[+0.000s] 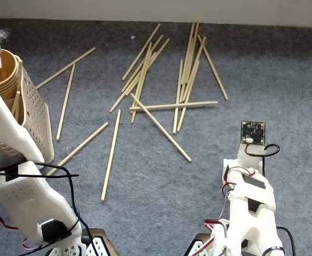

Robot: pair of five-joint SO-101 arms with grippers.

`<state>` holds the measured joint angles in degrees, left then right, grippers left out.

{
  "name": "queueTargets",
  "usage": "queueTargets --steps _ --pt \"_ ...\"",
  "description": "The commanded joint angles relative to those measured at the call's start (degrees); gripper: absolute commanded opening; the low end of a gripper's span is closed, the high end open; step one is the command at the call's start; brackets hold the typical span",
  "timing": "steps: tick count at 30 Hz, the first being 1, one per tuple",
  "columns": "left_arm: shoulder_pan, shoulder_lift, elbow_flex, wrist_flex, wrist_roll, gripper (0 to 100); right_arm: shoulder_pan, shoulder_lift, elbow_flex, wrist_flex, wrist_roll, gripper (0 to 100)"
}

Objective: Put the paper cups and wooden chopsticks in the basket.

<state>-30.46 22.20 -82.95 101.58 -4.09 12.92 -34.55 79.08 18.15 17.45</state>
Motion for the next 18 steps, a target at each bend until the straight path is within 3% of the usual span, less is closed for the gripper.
queueTargets --steps 1,9,13,18 --pt "0.4 -0.4 -0.31 0.35 0.53 10 -0.31 -1.45 -0.4 -1.1 0.0 8.0" --pt "-3.47 -3.56 0.04 0.44 0.62 9 -0.31 -1.45 -0.4 -1.1 0.0 8.0" --pt "-4.26 -10.86 0.4 0.53 0.62 9 -0.31 -1.45 -0.4 -1.1 0.0 8.0" --pt "-1.89 -23.25 9.89 -0.09 0.26 10 -0.31 -1.45 -0.4 -1.1 0.0 8.0"
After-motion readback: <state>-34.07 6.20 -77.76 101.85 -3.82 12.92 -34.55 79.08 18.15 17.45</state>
